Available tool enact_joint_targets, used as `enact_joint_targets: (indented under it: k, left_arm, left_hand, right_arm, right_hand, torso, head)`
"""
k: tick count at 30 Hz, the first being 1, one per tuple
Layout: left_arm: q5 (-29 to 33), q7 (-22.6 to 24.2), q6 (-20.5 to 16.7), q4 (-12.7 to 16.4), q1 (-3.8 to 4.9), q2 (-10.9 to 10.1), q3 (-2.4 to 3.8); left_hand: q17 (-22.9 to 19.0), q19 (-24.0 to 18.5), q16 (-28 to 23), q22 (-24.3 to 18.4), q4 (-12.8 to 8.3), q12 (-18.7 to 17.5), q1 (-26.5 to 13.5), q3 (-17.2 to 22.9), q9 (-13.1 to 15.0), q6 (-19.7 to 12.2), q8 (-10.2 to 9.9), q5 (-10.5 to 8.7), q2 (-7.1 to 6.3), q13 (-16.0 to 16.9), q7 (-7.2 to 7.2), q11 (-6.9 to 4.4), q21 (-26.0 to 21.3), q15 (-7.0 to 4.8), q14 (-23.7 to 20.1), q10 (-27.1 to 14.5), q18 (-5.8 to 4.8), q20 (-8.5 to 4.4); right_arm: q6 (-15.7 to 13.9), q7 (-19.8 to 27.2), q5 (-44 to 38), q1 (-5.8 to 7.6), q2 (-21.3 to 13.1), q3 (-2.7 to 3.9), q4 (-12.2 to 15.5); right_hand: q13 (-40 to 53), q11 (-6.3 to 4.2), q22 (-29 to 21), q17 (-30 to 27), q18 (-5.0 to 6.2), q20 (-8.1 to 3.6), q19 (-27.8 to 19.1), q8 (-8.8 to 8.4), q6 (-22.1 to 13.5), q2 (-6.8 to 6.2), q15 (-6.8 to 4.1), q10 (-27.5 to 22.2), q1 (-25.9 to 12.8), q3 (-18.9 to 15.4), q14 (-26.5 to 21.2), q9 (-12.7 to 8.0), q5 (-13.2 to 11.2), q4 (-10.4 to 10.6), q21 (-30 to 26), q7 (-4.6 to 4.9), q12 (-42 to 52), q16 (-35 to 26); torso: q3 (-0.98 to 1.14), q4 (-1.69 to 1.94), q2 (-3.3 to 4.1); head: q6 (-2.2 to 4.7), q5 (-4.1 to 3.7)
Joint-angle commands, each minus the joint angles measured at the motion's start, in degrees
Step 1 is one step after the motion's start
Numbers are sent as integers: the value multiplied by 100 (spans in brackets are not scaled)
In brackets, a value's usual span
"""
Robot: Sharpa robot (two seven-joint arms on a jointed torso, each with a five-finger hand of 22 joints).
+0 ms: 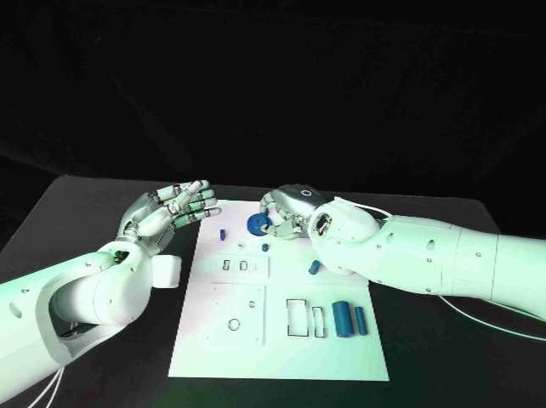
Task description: Assemble the parts on the task board
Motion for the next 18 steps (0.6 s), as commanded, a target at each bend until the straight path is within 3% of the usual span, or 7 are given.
enact_joint_targets:
  k: [1, 13, 18]
  left_arm:
    - [8, 24, 71, 4, 6, 11, 4]
    - [8, 23, 70, -4, 6, 11, 4]
    - [8, 23, 74, -11, 6, 11, 4]
  left_hand:
    - [9, -14, -31, -9, -5, -28, 22, 32, -7, -16, -19, 7, 26, -2, 346, 43, -8, 7, -24, -8, 63, 16]
    - [9, -14, -31, -9, -5, -28, 22, 32, -7, -16, -19, 7, 26, -2, 346, 43, -8, 7, -24, -8, 63, 16]
    - [9, -14, -31, -9, -5, -28, 22, 32, -7, -16, -19, 7, 26, -2, 346, 43, -8, 7, -24, -8, 63, 16]
  right_arm:
    - [46, -5, -26, -7, -18, -1, 29]
    - [-86, -38, -17, -18, -58, -1, 42]
    - [-209, 11, 184, -19, -244, 3, 190]
  right_hand:
    - [960, 50, 284, 842, 6, 35, -8, -40, -8, -14, 27, 173, -58, -16, 454, 9, -26, 10, -39, 6, -35, -17]
    - [943, 72, 268, 835, 11, 56, -20, -162, -82, -23, 45, 155, -97, -94, 452, 7, -118, 85, -64, 31, -53, -22]
    - [958, 74, 283, 844, 8, 62, -9, -179, -53, 5, 49, 168, -125, -117, 454, 13, -97, 141, -57, 31, -40, -20]
  torso:
    - [1, -1, 2]
    - [4, -5, 1]
    - [3, 2, -1]
  head:
    - [2, -6]
    - [12, -12]
    - [25, -23]
